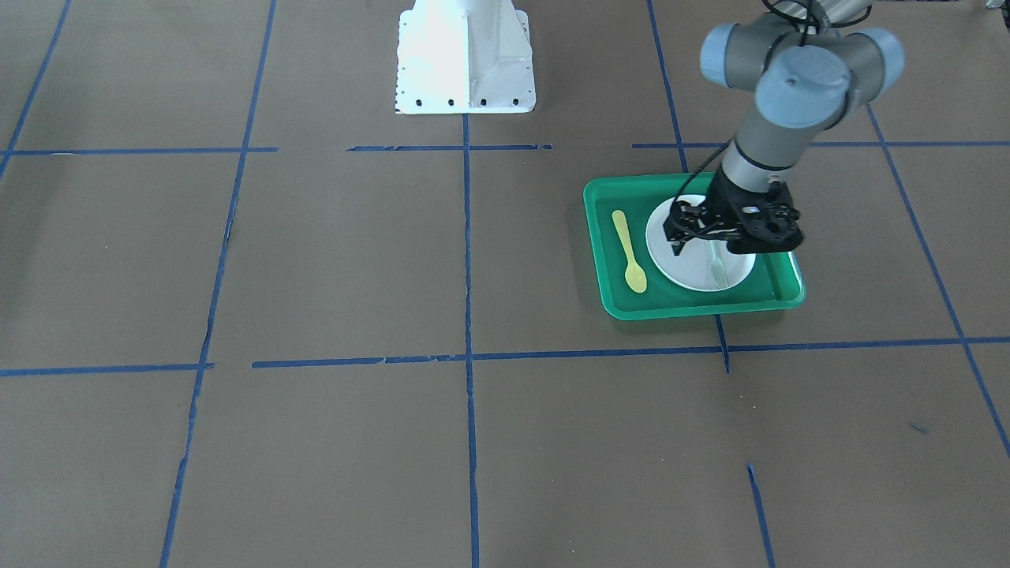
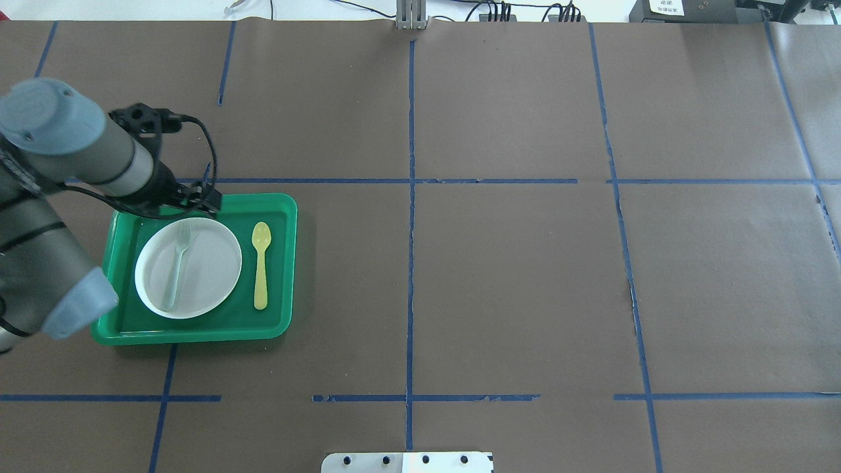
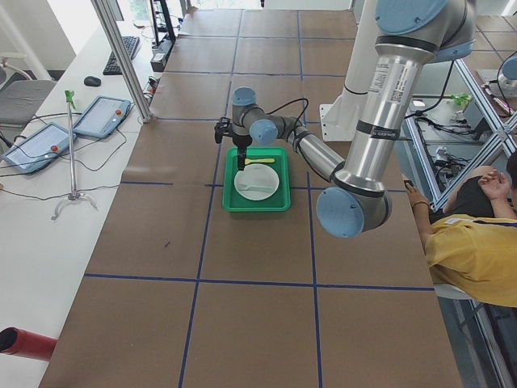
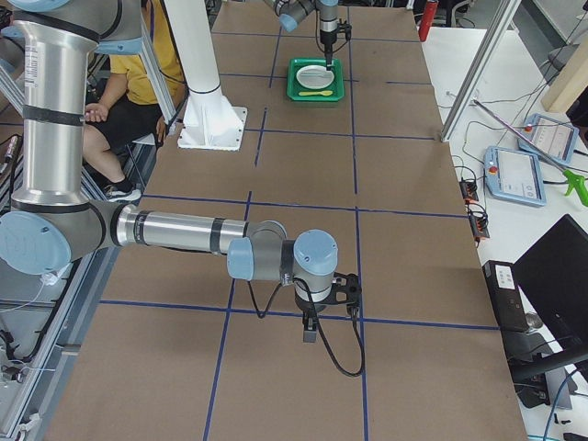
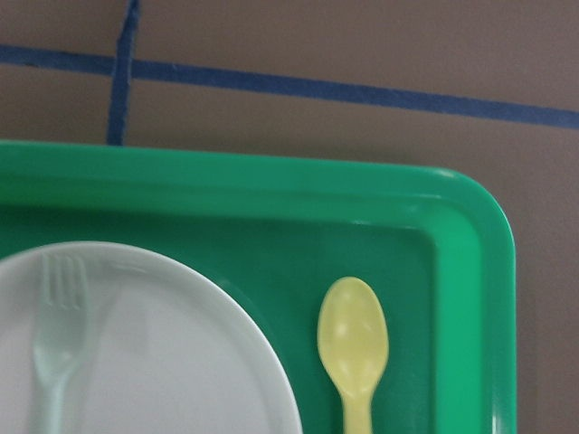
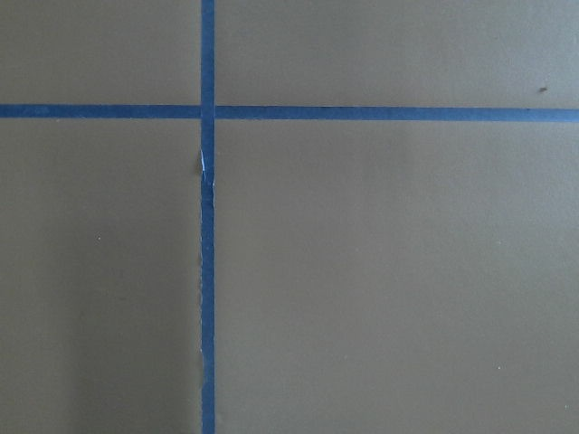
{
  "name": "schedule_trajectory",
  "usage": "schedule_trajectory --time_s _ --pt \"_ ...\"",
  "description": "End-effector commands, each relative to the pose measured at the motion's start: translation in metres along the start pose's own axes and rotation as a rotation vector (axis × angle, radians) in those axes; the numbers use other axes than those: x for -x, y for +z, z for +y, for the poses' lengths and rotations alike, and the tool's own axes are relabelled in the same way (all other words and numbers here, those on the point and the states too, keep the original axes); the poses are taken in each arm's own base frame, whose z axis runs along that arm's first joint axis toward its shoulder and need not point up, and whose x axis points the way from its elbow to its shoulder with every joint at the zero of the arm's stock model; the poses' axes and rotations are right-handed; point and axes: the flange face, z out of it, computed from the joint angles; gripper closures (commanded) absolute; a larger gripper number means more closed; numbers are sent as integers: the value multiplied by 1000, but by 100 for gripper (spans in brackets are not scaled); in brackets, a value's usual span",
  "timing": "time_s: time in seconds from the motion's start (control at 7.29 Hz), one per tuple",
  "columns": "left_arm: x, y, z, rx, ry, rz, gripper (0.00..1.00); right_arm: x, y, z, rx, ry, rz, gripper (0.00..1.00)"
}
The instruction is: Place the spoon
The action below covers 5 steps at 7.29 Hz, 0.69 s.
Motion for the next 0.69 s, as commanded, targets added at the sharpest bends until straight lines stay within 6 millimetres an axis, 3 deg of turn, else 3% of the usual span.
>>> schedule_trajectory --time_s 0.0,0.14,0.41,0.55 --pt "157 -55 -38 64 140 -99 0 0 0 0 0 0 0 0" --pt "240 -59 -20 105 225 -114 0 0 0 0 0 0 0 0" --pt "388 -94 30 101 231 -146 0 0 0 0 0 -2 0 0" --pt "426 -90 60 118 188 -77 0 0 0 0 0 0 0 0"
